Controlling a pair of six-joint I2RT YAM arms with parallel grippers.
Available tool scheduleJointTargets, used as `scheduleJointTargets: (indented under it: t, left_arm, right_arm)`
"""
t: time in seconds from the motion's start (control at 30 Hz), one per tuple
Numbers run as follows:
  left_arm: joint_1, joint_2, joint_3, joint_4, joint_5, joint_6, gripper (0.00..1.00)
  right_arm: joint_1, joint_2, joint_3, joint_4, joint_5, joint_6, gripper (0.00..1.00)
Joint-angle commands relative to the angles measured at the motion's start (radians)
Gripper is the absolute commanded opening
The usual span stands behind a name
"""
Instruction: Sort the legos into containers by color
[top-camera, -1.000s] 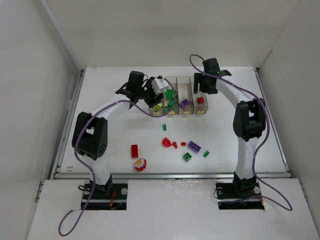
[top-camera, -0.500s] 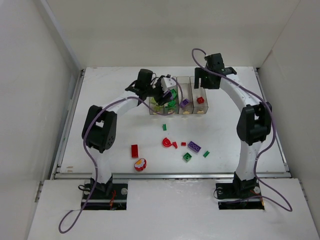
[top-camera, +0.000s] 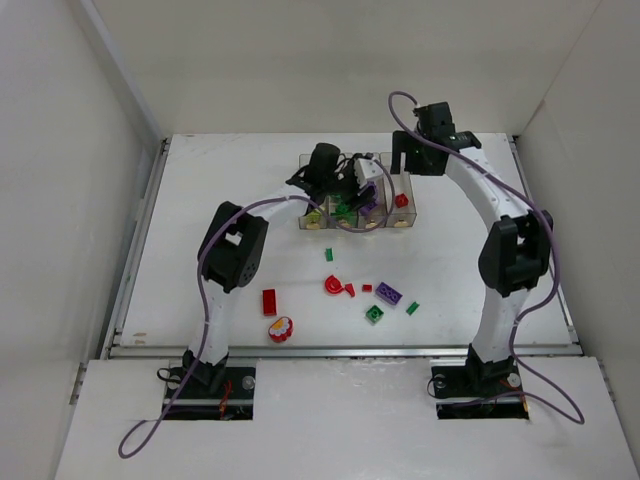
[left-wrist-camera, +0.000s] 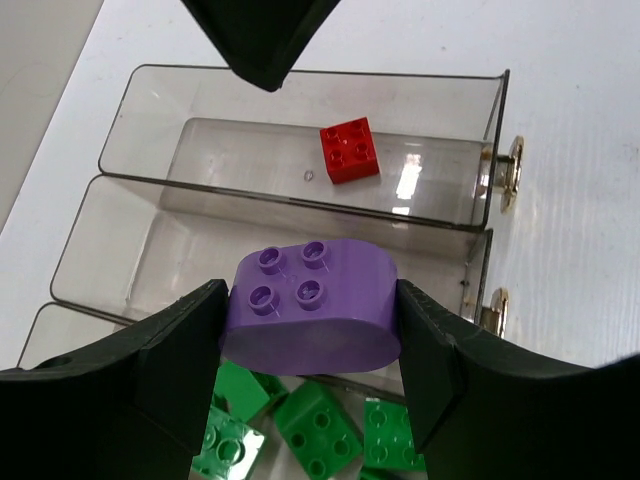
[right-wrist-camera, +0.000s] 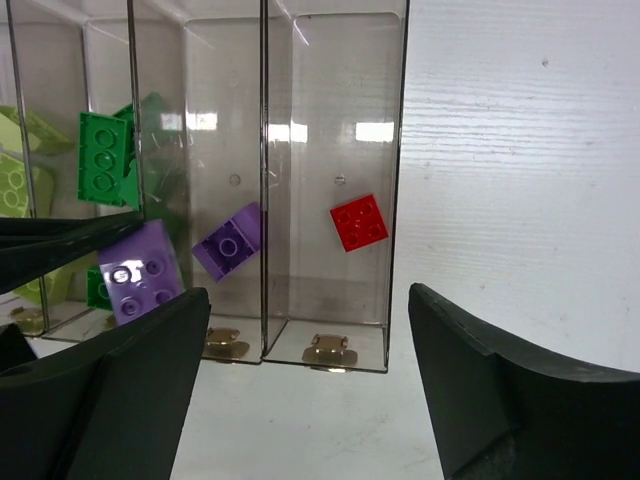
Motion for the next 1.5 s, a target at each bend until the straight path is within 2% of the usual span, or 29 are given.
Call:
scheduleJointTargets:
  t: [0.0,0.13,0.27,0.3,0.47,0.57,0.7,0.8,0.87,1.0,1.07,1.17,1.23,1.33,1.47]
  left_arm:
    - [-0.004,0.007,0.056,0.081,-0.015,-0.039,0.31]
    - [-0.004,-0.004,0.056,0.069,-0.024,-0.06,0.71]
    - [-0.013,-0.045,0.056,0.047,-0.024,-0.024,0.82]
    - [-0.013,-0.054,0.056,0.047,-0.024,-0.024,0.89]
    - [-0.023,-0.102,0.026,0.07,-0.048,-0.007,0.91]
    - [-0.023,-0.134,0.016,0.096,-0.111,-0.109,0.91]
    - [-0.023,-0.246,0.001,0.056,-0.28,-0.155,0.89]
    - [-0.012,-0.339,-0.065,0.015,-0.467,-0.155,0.89]
    - [0.002,-0.388,-0.098,-0.023,-0.507,-0.155,0.88]
    - [0.072,-0.528,-0.178,-0.148,-0.535,-0.224,0.84]
    - [0.115,-0.615,-0.236,-0.211,-0.535,-0.278,0.84]
    - [0.137,-0.735,-0.348,-0.246,-0.504,-0.289,0.84]
    - [0.137,-0.795,-0.417,-0.255,-0.504,-0.258,0.83]
    - [0.126,-0.901,-0.546,-0.255,-0.515,-0.283,0.83]
    - [0.126,-1.011,-0.667,-0.255,-0.536,-0.318,0.83]
  right_arm:
    - [0.005,-0.063,-0.011,-0.013,0.031,-0.001,0.87]
    - [0.005,-0.082,-0.011,-0.013,0.031,-0.001,0.9]
    - [0.005,-0.102,-0.034,0.015,0.041,-0.001,0.93]
    - [0.005,-0.115,-0.034,0.015,0.041,-0.001,0.93]
    - [0.005,-0.136,-0.069,0.052,0.03,0.008,0.93]
    - [0.005,-0.162,-0.103,0.061,0.03,0.009,0.93]
    - [0.005,-0.228,-0.173,0.081,0.03,0.018,0.96]
    - [0.005,-0.267,-0.223,0.081,0.012,0.018,0.97]
    - [0.005,-0.29,-0.249,0.059,-0.001,0.0,0.97]
    - [0.124,-0.311,-0.298,-0.051,0.108,-0.022,0.97]
    - [0.234,-0.288,-0.322,-0.144,0.139,0.007,0.97]
    - [0.339,-0.297,-0.382,-0.201,0.108,0.047,0.97]
    - [0.376,-0.349,-0.436,-0.201,0.065,0.067,0.97]
    - [0.417,-0.429,-0.543,-0.096,0.021,0.078,0.97]
    - [0.481,-0.411,-0.553,0.053,-0.061,0.117,0.97]
